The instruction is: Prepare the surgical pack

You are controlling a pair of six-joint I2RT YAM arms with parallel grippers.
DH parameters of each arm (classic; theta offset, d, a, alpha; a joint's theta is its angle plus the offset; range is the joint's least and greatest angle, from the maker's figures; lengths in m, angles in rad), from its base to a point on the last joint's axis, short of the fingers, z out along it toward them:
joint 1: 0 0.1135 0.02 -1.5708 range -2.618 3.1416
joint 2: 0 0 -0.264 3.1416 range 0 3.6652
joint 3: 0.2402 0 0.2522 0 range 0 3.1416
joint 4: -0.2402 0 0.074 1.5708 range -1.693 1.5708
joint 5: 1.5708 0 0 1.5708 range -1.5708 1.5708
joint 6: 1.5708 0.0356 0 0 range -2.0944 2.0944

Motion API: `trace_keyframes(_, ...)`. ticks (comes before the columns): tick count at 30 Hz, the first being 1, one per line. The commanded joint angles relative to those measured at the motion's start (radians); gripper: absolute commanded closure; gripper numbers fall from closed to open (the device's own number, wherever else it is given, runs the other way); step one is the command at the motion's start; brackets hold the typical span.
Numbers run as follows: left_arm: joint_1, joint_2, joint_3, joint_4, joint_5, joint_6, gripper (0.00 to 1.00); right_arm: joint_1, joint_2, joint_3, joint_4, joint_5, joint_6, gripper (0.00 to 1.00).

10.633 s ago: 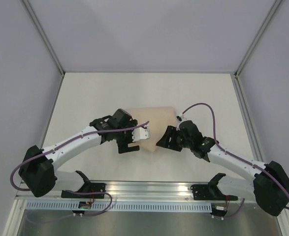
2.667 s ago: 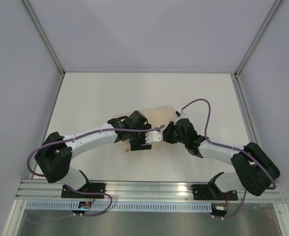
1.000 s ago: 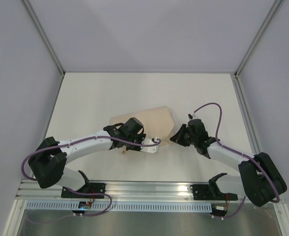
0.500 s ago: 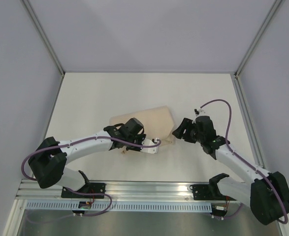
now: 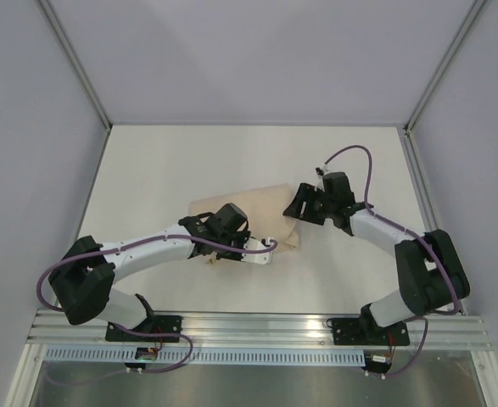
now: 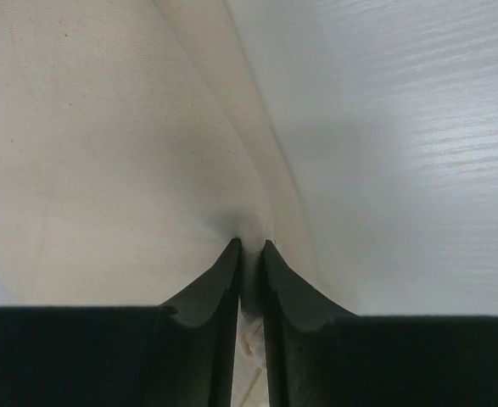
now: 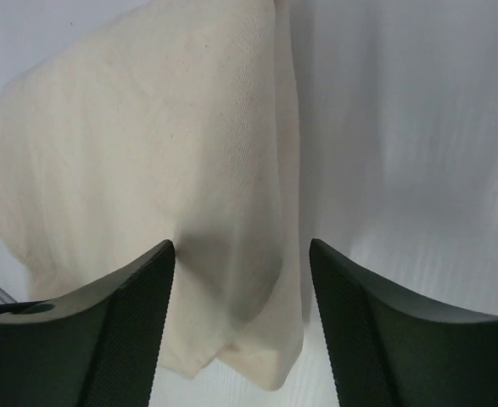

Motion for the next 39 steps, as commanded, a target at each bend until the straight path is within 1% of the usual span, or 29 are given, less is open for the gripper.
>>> trace_keyframes(1,0.006,-0.003,0.004,-0.102,-0.010,-0.029,0.74,-0.004,0.106,0.044,0.133,-0.118,0.027,0.36)
trace_keyframes(2,0.006,-0.005,0.005,-0.104,-0.013,-0.029,0.68,-0.004,0.123,0.037,0.152,-0.136,0.040,0.41)
trace_keyframes(3,0.006,-0.011,0.007,-0.109,-0.014,-0.035,0.64,-0.003,0.148,0.027,0.194,-0.166,0.057,0.43)
trace_keyframes(4,0.006,-0.015,0.013,-0.112,-0.016,-0.040,0.59,-0.003,0.153,0.001,0.216,-0.173,0.075,0.49)
trace_keyframes(5,0.006,-0.020,0.017,-0.119,-0.013,-0.041,0.51,-0.003,0.157,-0.011,0.231,-0.180,0.083,0.53)
trace_keyframes(7,0.006,-0.044,0.054,-0.180,0.001,-0.061,0.45,-0.003,0.153,-0.035,0.259,-0.189,0.091,0.60)
trace_keyframes(8,0.006,-0.057,0.068,-0.211,0.031,-0.066,0.42,-0.003,0.147,-0.054,0.262,-0.190,0.092,0.69)
trace_keyframes(9,0.006,-0.089,0.083,-0.275,0.054,-0.066,0.38,-0.003,0.141,-0.063,0.268,-0.190,0.092,0.72)
trace_keyframes(10,0.006,-0.106,0.111,-0.303,0.076,-0.070,0.36,-0.003,0.127,-0.072,0.270,-0.189,0.092,0.76)
trace_keyframes(11,0.006,-0.124,0.123,-0.331,0.110,-0.072,0.32,-0.003,0.118,-0.088,0.273,-0.187,0.092,0.77)
trace_keyframes(13,0.006,-0.167,0.163,-0.403,0.128,-0.090,0.30,-0.003,0.096,-0.101,0.273,-0.184,0.091,0.80)
trace_keyframes(15,0.006,-0.185,0.191,-0.463,0.116,-0.113,0.30,-0.003,0.081,-0.124,0.272,-0.171,0.094,0.84)
trace_keyframes(16,0.006,-0.193,0.203,-0.469,0.081,-0.141,0.29,-0.003,0.067,-0.132,0.273,-0.166,0.095,0.87)
trace_keyframes(18,0.010,-0.215,0.208,-0.469,0.030,-0.173,0.27,-0.004,0.058,-0.154,0.278,-0.151,0.095,0.89)
trace_keyframes(19,0.027,-0.221,0.209,-0.469,-0.023,-0.187,0.26,-0.004,0.058,-0.155,0.276,-0.143,0.094,0.91)
trace_keyframes(21,0.050,-0.236,0.214,-0.469,-0.059,-0.236,0.23,-0.007,0.064,-0.154,0.275,-0.135,0.092,0.94)
trace_keyframes(22,0.084,-0.242,0.215,-0.468,-0.086,-0.253,0.22,-0.009,0.070,-0.152,0.276,-0.135,0.092,0.98)
trace_keyframes(25,0.144,-0.274,0.214,-0.446,-0.128,-0.307,0.17,-0.009,0.082,-0.152,0.287,-0.120,0.103,1.00)
trace_keyframes(26,0.197,-0.281,0.215,-0.443,-0.151,-0.316,0.15,-0.007,0.084,-0.154,0.294,-0.117,0.112,1.00)
trace_keyframes(28,0.260,-0.294,0.226,-0.441,-0.152,-0.343,0.14,-0.007,0.082,-0.167,0.328,-0.112,0.149,0.99)
trace_keyframes(29,0.338,-0.301,0.232,-0.444,-0.154,-0.354,0.14,-0.004,0.081,-0.175,0.343,-0.109,0.169,1.00)
trace_keyframes(31,0.410,-0.302,0.255,-0.455,-0.123,-0.376,0.14,0.033,0.078,-0.203,0.386,-0.062,0.237,0.99)
trace_keyframes(32,0.467,-0.305,0.263,-0.467,-0.108,-0.382,0.14,0.054,0.079,-0.207,0.408,-0.017,0.258,1.00)
trace_keyframes(34,0.513,-0.310,0.275,-0.477,-0.088,-0.397,0.13,0.132,0.094,-0.214,0.425,0.039,0.310,1.00)
trace_keyframes(35,0.532,-0.311,0.277,-0.481,-0.088,-0.400,0.12,0.158,0.101,-0.217,0.434,0.070,0.369,0.99)
trace_keyframes(36,0.568,-0.313,0.277,-0.486,-0.089,-0.403,0.12,0.206,0.111,-0.218,0.466,0.116,0.394,0.99)
trace_keyframes(39,0.628,-0.311,0.265,-0.484,-0.080,-0.425,0.12,0.244,0.133,-0.235,0.538,0.178,0.488,1.00)
